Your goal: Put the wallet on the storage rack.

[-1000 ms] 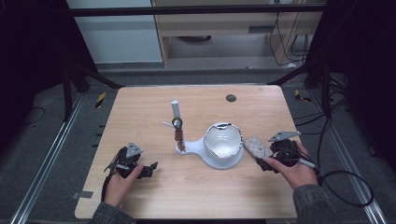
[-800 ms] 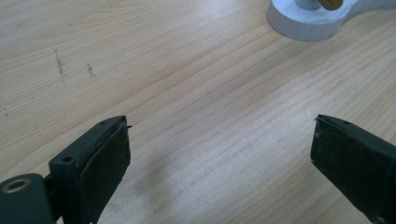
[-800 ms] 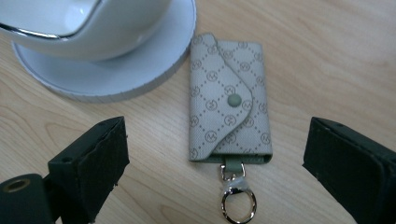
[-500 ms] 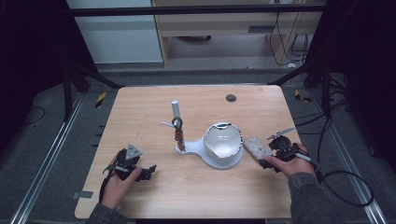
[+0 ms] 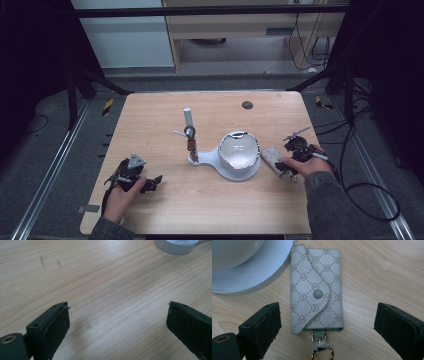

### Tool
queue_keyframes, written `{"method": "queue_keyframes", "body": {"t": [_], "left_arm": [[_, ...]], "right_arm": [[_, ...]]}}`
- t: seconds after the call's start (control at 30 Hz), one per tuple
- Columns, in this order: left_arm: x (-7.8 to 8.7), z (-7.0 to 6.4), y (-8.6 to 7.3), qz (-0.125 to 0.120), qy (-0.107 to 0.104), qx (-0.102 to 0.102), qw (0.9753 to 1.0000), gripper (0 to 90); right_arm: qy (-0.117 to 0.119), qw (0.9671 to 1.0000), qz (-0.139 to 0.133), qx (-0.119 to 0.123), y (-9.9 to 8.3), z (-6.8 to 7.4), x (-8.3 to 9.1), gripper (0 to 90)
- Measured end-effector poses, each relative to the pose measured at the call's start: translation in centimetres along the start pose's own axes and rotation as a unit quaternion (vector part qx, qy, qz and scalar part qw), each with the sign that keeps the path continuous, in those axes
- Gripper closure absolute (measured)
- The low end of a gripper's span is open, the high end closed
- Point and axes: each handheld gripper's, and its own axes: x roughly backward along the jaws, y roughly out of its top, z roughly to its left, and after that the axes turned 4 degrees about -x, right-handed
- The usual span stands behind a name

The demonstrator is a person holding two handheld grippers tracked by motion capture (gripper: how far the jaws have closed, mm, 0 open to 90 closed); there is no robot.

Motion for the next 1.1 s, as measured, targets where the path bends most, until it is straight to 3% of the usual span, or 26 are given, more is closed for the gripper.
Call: {"method": "queue_keyframes", "body": {"t": [0.27, 0.37, 0.6, 0.8, 0.9, 1.0, 1.1], "left_arm": [[-0.8, 0.3, -0.4, 0.024, 0.014, -0.003, 0.9996, 4.5], [-1.2, 0.1, -0.2, 0.021, 0.004, 0.001, 0.9998, 3.8], [-1.7, 0.1, -0.3, 0.0, 0.012, 0.008, 0.9999, 0.0], [-1.8, 0.1, -0.4, -0.002, 0.01, 0.008, 0.9999, 0.0], [-1.8, 0.1, -0.4, -0.002, 0.01, 0.008, 0.9999, 0.0], [-1.8, 0.1, -0.4, -0.002, 0.01, 0.007, 0.9999, 0.0], [-1.8, 0.1, -0.4, -0.002, 0.01, 0.007, 0.9999, 0.0]], "right_arm": [[0.03, 0.9994, 0.018, 0.006, 0.9, -0.4, -0.9, 8.5], [0.041, 0.9989, 0.022, 0.006, 0.9, -0.7, -1.2, 8.2], [0.038, 0.9989, 0.023, 0.015, 0.2, -0.8, -1.8, 7.1], [0.038, 0.999, 0.016, 0.017, 0.0, -0.4, -1.7, 7.8], [0.038, 0.9986, 0.03, 0.019, -0.1, 0.1, -1.9, 7.9], [0.033, 0.9991, 0.023, 0.014, 0.0, 0.0, -2.1, 8.2], [0.04, 0.9983, 0.041, 0.012, 0.0, 0.0, -2.5, 8.7]]}}
